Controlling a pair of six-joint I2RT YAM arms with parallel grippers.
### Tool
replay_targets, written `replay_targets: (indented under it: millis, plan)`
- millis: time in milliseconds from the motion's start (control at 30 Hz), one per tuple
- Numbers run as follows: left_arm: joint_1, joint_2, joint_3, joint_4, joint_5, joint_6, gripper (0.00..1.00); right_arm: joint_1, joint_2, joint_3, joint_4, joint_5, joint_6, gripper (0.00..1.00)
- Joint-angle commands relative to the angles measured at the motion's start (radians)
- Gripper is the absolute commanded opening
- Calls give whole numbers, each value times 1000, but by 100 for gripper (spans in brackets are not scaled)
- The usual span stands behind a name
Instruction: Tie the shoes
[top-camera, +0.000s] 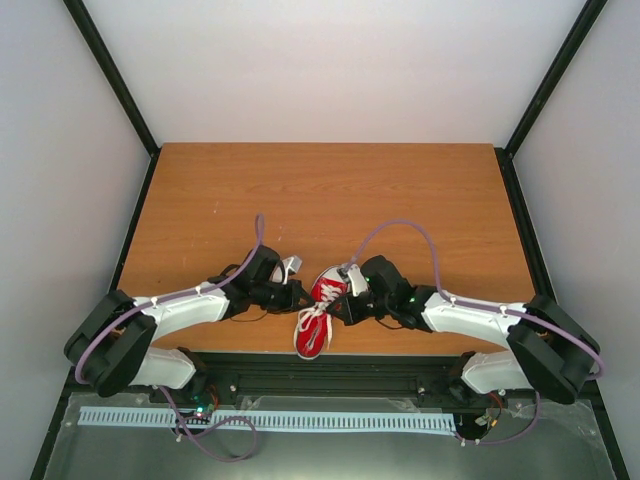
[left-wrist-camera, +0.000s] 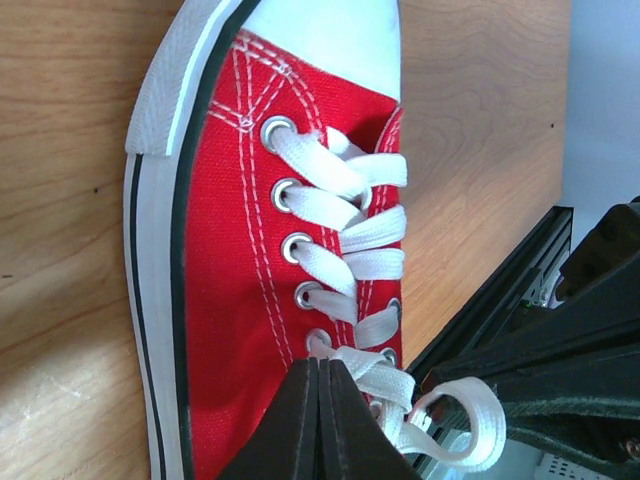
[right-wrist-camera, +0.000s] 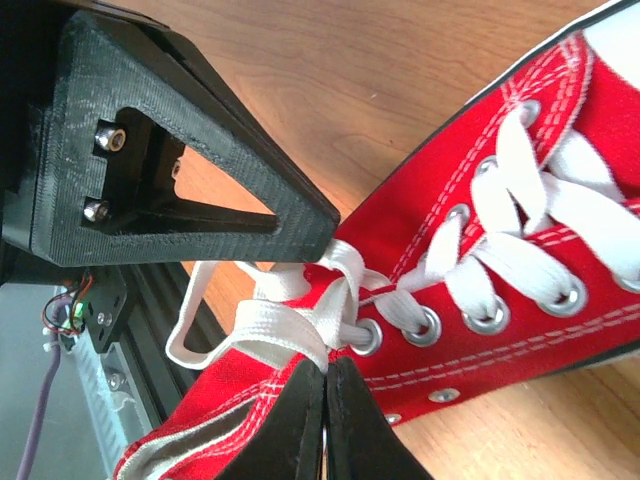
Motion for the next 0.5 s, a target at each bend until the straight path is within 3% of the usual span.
replay_targets:
  millis: [0,467]
  plan:
    - [6,-30,11,56,2,15,1,7,-64,-15,-33,83,13,3]
    - [5,-96,-5,45,-12,67,1,10,-8,63,-14,73,-34,3]
